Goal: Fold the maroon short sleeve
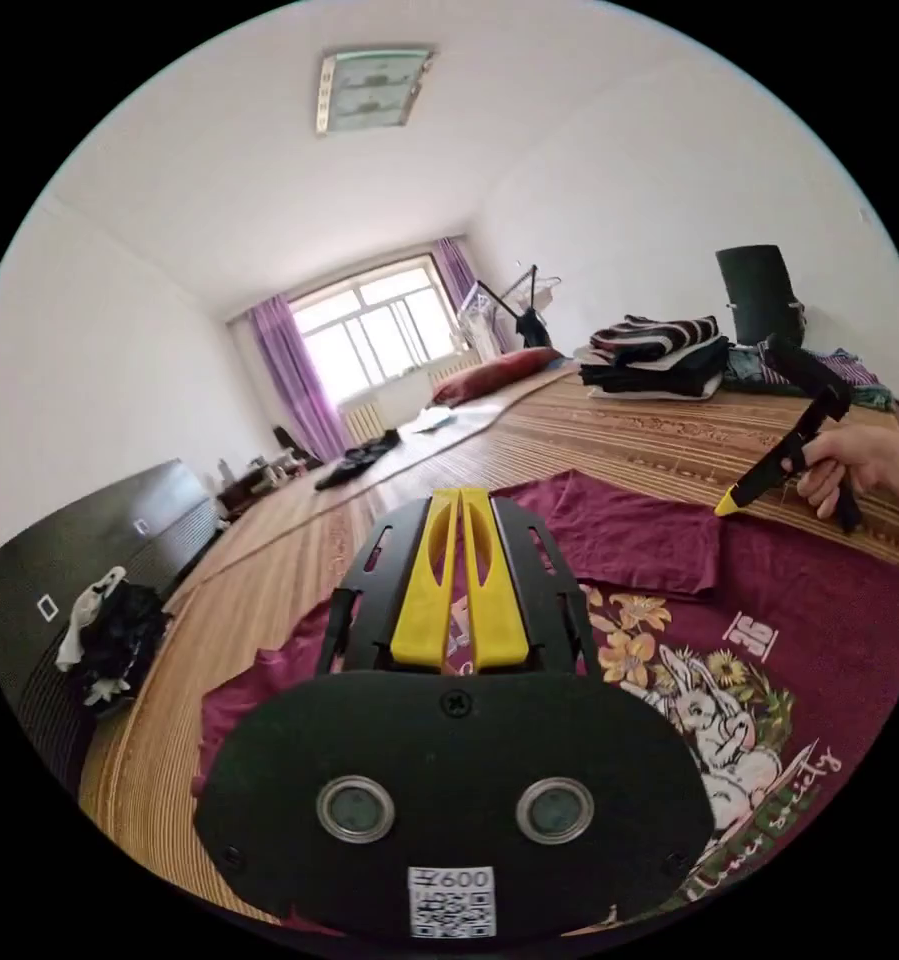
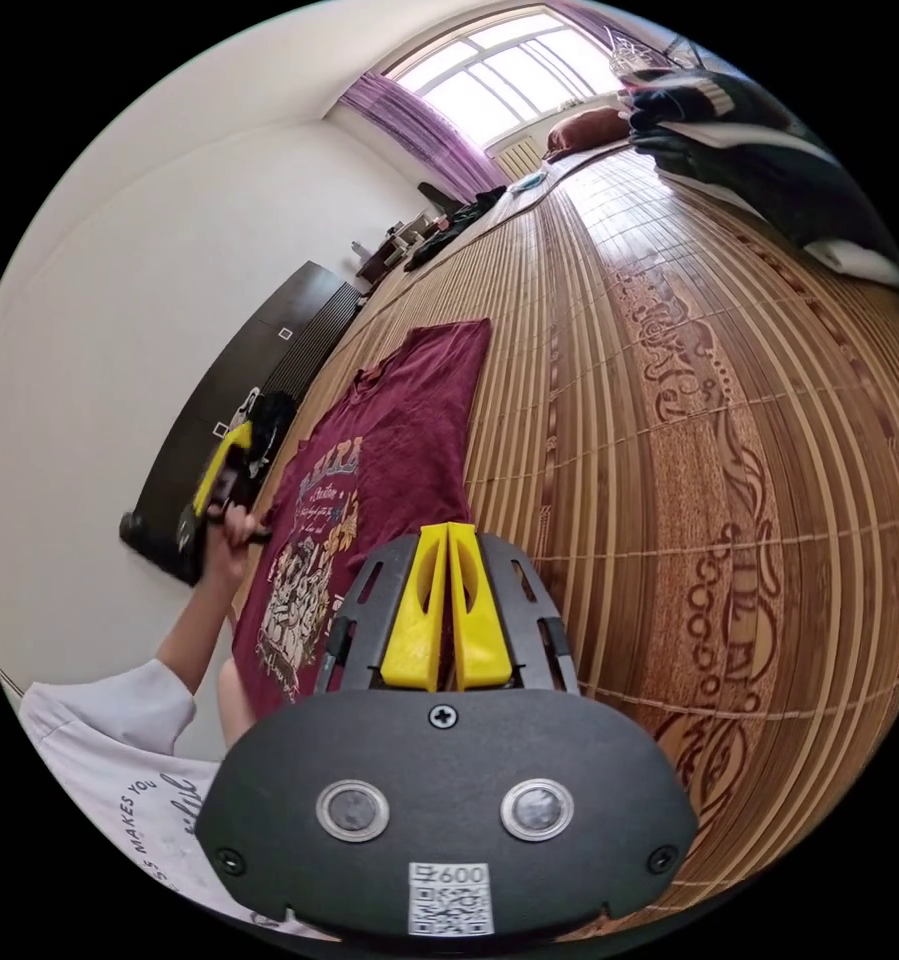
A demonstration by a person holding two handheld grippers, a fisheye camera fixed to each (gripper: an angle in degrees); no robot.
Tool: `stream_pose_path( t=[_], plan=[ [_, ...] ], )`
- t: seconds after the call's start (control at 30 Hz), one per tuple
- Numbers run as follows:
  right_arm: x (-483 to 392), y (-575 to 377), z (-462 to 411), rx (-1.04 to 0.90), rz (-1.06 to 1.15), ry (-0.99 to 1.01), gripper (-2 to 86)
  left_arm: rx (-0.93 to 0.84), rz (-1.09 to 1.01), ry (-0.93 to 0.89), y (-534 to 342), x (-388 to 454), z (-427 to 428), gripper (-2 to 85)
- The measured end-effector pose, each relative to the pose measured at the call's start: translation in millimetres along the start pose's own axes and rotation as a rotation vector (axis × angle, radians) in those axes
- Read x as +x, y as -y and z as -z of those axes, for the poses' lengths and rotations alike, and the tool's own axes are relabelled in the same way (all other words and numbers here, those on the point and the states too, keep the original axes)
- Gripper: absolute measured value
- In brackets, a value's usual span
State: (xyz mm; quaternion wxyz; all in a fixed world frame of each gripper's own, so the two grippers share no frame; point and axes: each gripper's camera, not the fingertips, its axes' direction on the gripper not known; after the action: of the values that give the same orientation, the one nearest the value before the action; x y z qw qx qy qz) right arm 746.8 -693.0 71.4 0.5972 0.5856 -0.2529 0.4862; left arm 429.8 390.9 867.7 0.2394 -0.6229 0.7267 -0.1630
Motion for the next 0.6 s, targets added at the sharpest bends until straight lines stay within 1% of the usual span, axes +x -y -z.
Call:
stream_pose_path(
  t=[0.03,0.07,0.1,0.13,0.17,0.2,0.23,0.3,0.33,0.37,0.4,0.47,0.5,0.57,0.6],
  plan=[
    [-5.5,-6.8,-4.4,0.002,0.016,-0.028,-0.9,0.032,-0.004,0.048,-20.0,5.5,25.9,0.8],
    [-11.0,-14.4,-8.9,0.006,0.029,-0.056,-0.9,0.018,-0.036,0.091,-56.1,14.9,72.4,0.9],
    [-13.7,-18.3,-11.2,0.008,0.035,-0.070,-0.9,-0.047,-0.036,0.109,-91.0,19.8,113.9,0.9],
    [-19.4,-26.9,-15.3,0.015,0.046,-0.101,-0.9,-0.115,0.007,0.130,-124.9,20.4,154.4,0.9],
    [-27.0,-37.9,-18.8,0.027,0.062,-0.141,-0.9,-0.142,0.037,0.144,-142.1,20.1,176.0,0.9],
    [-31.0,-44.2,-19.9,0.034,0.069,-0.163,-0.9,-0.176,0.121,0.191,-176.6,17.8,220.5,0.9],
    [-36.9,-57.0,-20.4,0.057,0.072,-0.201,-0.8,-0.185,0.170,0.221,-193.7,16.1,242.8,0.8],
    [-40.5,-80.9,-14.0,0.131,0.070,-0.200,-0.8,-0.210,0.381,0.328,-260.0,8.3,326.1,0.7],
    [-46.3,-105.1,1.7,0.251,0.114,-0.146,-0.8,-0.109,0.499,0.344,-290.9,5.9,367.5,0.6],
    [-57.7,-137.8,21.6,0.412,0.180,-0.142,-0.8,-0.037,0.551,0.332,-306.1,5.3,389.3,0.6],
    [-65.9,-157.2,30.6,0.487,0.221,-0.165,-0.8,0.038,0.608,0.301,-333.5,4.9,422.5,0.5],
    [-102.5,-235.8,55.4,0.709,0.309,-0.329,-0.8,0.086,0.705,0.325,-373.0,2.3,452.2,0.6],
    [-112.4,-255.5,57.6,0.747,0.342,-0.371,-0.8,0.082,0.716,0.343,-393.0,3.0,460.9,0.5],
    [-148.7,-330.8,51.3,0.829,0.541,-0.500,-0.8,0.070,0.661,0.354,-410.5,9.0,462.5,0.5],
    [-156.2,-348.5,48.3,0.842,0.579,-0.519,-0.8,0.073,0.619,0.338,-417.5,13.5,458.6,0.4]
  ],
)
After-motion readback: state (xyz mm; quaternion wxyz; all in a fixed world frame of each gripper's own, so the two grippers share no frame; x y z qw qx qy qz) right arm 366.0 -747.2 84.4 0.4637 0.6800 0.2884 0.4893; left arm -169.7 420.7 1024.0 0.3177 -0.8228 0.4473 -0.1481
